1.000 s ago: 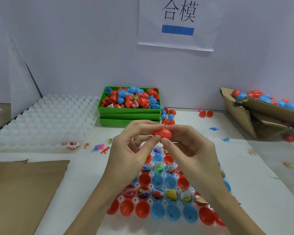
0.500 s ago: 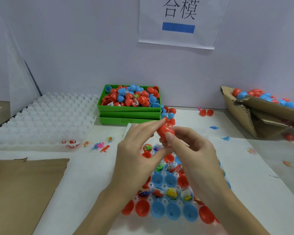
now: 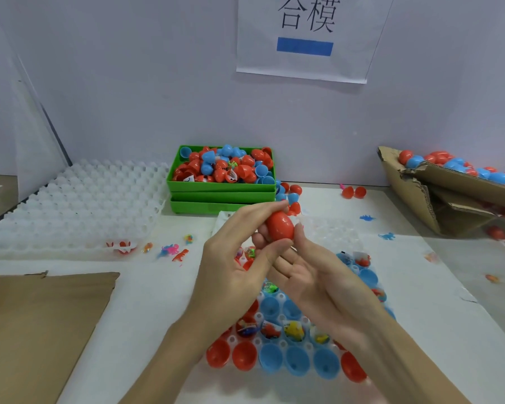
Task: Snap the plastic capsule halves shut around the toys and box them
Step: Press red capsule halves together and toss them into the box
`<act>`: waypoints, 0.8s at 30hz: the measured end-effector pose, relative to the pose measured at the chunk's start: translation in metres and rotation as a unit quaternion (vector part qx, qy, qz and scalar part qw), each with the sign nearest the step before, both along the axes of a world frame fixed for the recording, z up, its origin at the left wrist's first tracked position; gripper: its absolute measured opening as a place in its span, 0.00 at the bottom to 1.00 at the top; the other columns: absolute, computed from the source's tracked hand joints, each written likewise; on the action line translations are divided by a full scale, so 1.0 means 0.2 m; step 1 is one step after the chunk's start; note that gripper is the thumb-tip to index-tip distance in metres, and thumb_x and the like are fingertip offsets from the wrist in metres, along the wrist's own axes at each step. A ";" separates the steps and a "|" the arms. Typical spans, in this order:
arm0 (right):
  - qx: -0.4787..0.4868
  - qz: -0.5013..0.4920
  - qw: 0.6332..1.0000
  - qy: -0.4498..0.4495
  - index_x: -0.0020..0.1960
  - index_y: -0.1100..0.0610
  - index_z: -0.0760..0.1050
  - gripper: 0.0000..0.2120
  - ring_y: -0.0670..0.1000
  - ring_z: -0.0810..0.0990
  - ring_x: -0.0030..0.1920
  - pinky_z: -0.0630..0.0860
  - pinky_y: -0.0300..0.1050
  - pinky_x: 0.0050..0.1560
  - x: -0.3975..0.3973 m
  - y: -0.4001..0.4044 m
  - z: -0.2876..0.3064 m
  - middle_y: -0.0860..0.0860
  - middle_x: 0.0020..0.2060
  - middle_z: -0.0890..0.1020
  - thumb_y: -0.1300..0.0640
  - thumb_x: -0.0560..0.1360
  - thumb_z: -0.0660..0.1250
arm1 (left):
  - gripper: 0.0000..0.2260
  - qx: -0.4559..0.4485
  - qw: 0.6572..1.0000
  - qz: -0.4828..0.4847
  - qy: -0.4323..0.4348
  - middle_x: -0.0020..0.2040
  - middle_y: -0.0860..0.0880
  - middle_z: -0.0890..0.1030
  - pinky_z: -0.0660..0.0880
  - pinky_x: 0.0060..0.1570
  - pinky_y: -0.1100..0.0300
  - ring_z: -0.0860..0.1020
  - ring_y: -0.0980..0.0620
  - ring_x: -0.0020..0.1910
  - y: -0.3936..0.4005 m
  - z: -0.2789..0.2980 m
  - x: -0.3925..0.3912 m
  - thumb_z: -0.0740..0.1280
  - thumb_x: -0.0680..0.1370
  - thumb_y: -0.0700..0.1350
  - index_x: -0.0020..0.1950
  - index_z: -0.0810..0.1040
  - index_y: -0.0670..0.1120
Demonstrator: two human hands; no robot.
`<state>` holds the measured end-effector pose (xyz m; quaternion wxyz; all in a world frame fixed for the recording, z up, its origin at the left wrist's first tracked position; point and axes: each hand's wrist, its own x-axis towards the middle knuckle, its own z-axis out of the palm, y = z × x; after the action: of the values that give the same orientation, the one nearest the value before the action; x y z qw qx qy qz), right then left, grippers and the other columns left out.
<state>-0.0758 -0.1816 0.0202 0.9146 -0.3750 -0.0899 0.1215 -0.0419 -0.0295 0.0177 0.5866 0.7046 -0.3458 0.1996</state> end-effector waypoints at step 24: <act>0.022 0.005 1.000 0.015 0.65 0.61 0.82 0.18 0.52 0.83 0.60 0.77 0.47 0.65 -0.02 0.03 -0.02 0.54 0.58 0.84 0.50 0.81 0.71 | 0.21 -0.038 0.995 -0.038 0.085 0.65 0.56 0.82 0.77 0.66 0.59 0.79 0.52 0.68 -0.03 0.01 -0.06 0.72 0.79 0.48 0.72 0.75 0.52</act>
<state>-0.0788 -0.1764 0.0162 0.9232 -0.3525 -0.0805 0.1301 -0.0534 -0.0351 0.0201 0.6474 0.6824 -0.3136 0.1298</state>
